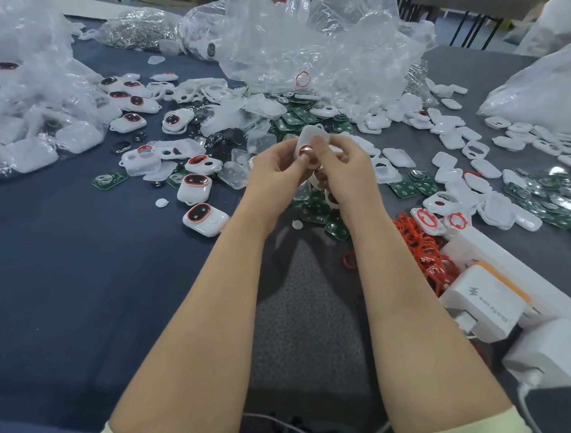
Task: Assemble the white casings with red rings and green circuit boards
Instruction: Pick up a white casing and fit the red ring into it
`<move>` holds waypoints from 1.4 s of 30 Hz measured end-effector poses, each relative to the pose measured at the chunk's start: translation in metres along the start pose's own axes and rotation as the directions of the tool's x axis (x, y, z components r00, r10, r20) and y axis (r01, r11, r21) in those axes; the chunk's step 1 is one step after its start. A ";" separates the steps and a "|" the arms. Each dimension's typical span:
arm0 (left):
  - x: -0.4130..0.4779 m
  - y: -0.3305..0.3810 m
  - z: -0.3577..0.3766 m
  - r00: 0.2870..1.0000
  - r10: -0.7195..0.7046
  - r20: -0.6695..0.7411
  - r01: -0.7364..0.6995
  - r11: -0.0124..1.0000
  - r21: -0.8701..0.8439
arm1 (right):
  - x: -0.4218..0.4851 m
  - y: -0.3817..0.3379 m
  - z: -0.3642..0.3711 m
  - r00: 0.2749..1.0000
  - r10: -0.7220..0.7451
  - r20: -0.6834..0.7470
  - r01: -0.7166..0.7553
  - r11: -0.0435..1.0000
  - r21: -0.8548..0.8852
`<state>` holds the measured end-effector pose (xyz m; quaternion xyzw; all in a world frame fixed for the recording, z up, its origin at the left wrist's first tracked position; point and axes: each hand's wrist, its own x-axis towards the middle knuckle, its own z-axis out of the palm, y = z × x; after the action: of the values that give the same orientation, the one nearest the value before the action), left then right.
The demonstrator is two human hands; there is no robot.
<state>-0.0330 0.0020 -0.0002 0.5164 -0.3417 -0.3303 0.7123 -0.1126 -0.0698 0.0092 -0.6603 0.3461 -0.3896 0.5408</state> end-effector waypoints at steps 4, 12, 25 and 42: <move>-0.001 0.004 0.001 1.000 -0.012 -0.015 0.011 0.998 -0.067 | -0.002 -0.006 -0.005 0.997 -0.054 -0.048 0.058 0.996 0.071; -0.003 0.008 0.002 0.993 -0.121 0.011 0.121 0.977 -0.176 | -0.001 -0.008 0.000 0.997 -0.077 -0.011 0.076 0.997 -0.021; 0.005 0.028 -0.034 0.531 0.079 -0.844 -0.344 0.930 -0.130 | -0.011 -0.008 0.060 0.924 -0.274 0.266 0.380 0.720 -0.580; 0.009 0.018 -0.043 0.497 -0.011 -0.868 -0.296 0.938 -0.182 | 0.019 -0.010 0.124 0.932 0.019 0.363 0.314 0.463 -0.829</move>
<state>0.0093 0.0211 0.0083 0.4634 0.0694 -0.0193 0.8832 0.0070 -0.0294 0.0076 -0.9244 0.3436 -0.0902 0.1391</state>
